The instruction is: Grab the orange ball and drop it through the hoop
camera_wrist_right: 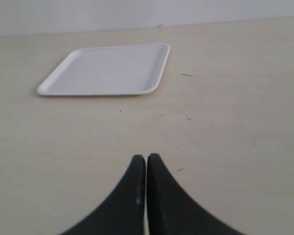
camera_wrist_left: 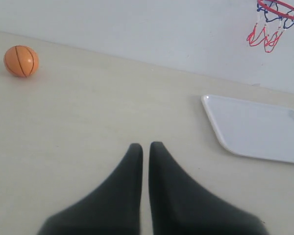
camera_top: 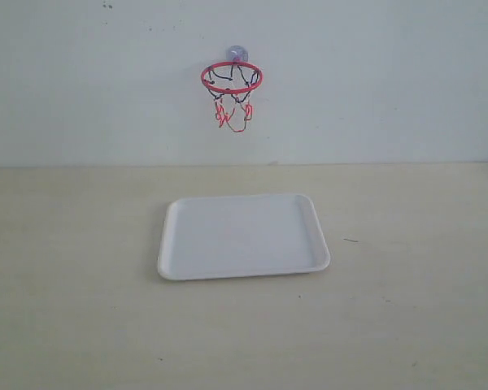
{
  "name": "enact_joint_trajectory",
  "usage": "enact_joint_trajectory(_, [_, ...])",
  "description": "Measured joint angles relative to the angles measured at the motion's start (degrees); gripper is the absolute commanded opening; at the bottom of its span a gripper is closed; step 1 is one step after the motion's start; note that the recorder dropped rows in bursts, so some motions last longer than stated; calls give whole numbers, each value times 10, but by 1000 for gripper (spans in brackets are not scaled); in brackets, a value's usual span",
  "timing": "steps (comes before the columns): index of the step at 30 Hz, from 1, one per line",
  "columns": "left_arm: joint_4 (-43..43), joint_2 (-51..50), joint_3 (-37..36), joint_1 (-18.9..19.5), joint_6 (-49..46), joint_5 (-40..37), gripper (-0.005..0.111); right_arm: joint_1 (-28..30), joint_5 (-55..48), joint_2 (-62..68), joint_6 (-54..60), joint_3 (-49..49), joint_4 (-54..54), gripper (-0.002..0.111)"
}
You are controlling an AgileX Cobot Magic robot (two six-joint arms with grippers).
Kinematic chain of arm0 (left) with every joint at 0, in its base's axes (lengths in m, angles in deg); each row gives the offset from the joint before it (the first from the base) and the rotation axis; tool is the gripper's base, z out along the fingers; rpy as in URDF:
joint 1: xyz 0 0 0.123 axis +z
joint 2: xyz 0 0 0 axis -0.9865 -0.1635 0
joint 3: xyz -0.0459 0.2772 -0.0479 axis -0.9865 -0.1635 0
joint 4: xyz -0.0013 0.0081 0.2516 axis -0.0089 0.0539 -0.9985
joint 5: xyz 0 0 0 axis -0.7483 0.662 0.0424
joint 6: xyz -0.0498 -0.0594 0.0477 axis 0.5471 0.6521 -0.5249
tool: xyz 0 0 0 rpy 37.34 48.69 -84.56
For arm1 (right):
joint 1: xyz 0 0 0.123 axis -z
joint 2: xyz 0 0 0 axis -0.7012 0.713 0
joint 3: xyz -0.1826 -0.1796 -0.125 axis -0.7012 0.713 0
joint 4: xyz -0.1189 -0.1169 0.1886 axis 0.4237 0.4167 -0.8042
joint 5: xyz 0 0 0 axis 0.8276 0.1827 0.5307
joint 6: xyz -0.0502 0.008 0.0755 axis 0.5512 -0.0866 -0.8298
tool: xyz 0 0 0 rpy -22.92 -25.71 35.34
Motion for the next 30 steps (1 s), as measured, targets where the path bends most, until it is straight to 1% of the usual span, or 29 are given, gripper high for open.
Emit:
enact_joint_trajectory(1, [0, 0, 0, 0, 0, 0, 4, 0, 0, 0, -7, 0, 21, 0])
enact_joint_trajectory(3, [0, 0, 0, 0, 0, 0, 4, 0, 3, -5, -67, 0, 95, 0])
enact_joint_trajectory(4, [0, 0, 0, 0, 0, 0, 4, 0, 8, -7, -127, 0, 148, 0])
enact_joint_trajectory(6, [0, 0, 0, 0, 0, 0, 4, 0, 9, -9, -214, 0, 215, 0])
enact_joint_trajectory(10, [0, 0, 0, 0, 0, 0, 4, 0, 14, -9, -331, 0, 292, 0])
enact_joint_trajectory(14, [0, 0, 0, 0, 0, 0, 4, 0, 18, -9, -358, 0, 313, 0])
enact_joint_trajectory(30, [0, 0, 0, 0, 0, 0, 4, 0, 20, -9, -363, 0, 319, 0])
